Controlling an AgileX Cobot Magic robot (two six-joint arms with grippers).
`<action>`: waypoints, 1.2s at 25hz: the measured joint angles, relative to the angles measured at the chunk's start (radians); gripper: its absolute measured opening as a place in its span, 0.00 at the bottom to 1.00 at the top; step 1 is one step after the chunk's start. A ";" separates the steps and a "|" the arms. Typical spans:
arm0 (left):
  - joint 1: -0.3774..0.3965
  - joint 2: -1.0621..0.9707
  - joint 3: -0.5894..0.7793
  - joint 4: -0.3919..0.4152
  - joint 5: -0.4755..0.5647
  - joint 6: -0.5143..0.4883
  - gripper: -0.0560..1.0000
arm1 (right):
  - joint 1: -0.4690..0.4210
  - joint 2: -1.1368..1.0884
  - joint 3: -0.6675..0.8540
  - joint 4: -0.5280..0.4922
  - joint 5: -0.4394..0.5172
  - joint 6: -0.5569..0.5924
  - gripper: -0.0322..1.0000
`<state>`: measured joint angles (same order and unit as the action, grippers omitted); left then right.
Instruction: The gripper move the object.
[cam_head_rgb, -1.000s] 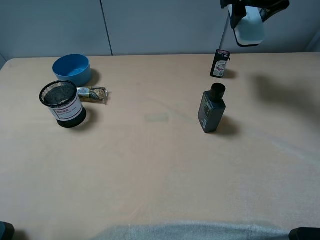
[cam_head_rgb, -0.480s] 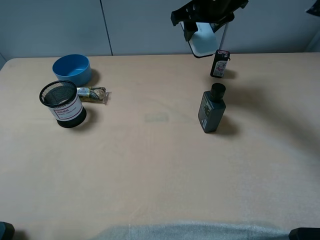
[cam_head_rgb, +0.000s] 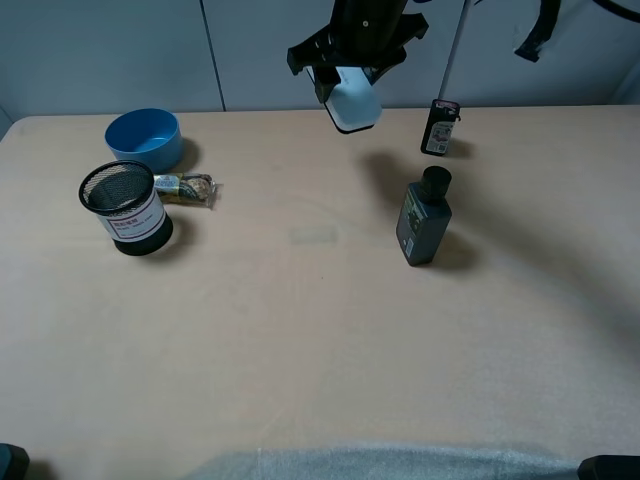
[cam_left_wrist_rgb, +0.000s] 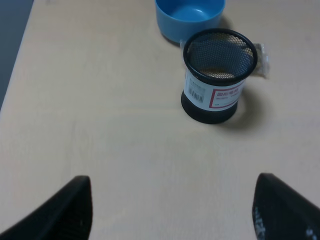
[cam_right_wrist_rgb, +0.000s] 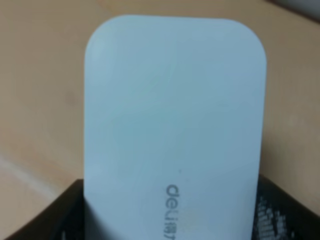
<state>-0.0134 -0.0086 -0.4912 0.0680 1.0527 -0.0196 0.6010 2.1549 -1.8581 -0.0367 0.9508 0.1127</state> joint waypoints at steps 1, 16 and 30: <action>0.000 0.000 0.000 0.000 0.000 0.000 0.75 | 0.000 0.009 0.000 0.001 0.003 -0.007 0.48; 0.000 0.000 0.000 0.000 0.000 0.000 0.75 | -0.030 0.126 -0.001 0.000 0.029 -0.083 0.48; 0.000 0.000 0.000 0.000 0.000 0.000 0.75 | -0.109 0.164 -0.002 -0.010 -0.009 -0.123 0.48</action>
<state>-0.0134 -0.0086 -0.4912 0.0680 1.0527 -0.0196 0.4924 2.3190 -1.8600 -0.0468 0.9416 -0.0106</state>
